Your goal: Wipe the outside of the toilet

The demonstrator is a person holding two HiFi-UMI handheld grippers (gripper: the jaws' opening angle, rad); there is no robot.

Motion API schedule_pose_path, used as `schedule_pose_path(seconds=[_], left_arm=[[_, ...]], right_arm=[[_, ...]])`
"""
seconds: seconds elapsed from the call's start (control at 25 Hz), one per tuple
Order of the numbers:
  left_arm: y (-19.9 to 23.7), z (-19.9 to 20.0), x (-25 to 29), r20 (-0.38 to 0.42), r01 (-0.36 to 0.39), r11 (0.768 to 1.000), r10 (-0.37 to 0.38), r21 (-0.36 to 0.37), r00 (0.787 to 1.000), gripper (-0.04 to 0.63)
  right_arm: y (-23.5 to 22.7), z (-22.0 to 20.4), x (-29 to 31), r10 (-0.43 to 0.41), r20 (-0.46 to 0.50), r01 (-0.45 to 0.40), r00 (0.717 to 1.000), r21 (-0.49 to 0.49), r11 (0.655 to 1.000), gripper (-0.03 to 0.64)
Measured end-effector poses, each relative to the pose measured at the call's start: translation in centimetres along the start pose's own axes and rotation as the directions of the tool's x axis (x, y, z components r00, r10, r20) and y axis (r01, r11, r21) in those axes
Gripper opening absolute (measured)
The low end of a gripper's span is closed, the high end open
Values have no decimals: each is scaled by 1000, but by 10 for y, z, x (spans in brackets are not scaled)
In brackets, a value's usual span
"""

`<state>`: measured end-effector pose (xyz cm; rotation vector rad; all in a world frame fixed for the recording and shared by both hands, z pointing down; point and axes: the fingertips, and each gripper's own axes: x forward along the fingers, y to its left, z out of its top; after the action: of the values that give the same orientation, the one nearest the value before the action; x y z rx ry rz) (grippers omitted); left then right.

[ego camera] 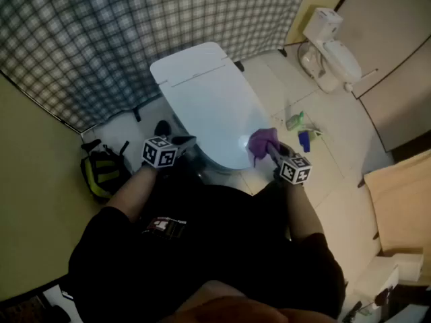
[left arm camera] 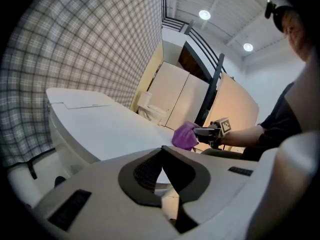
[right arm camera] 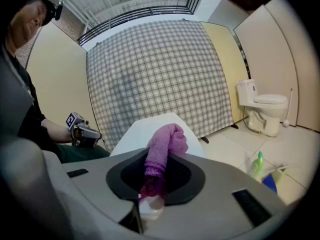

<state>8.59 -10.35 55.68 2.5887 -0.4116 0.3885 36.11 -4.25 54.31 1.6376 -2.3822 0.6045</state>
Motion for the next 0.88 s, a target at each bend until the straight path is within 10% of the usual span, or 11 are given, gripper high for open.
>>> schedule_pose_path(seconds=[0.52, 0.88], left_arm=[[75, -1, -147, 149, -102, 993, 109, -54, 983, 3], [126, -19, -249, 297, -140, 967, 200, -213, 934, 3]], right_arm=[[103, 218, 247, 124, 147, -85, 981, -247, 965, 63], [191, 212, 433, 154, 22, -138, 988, -334, 932, 63]])
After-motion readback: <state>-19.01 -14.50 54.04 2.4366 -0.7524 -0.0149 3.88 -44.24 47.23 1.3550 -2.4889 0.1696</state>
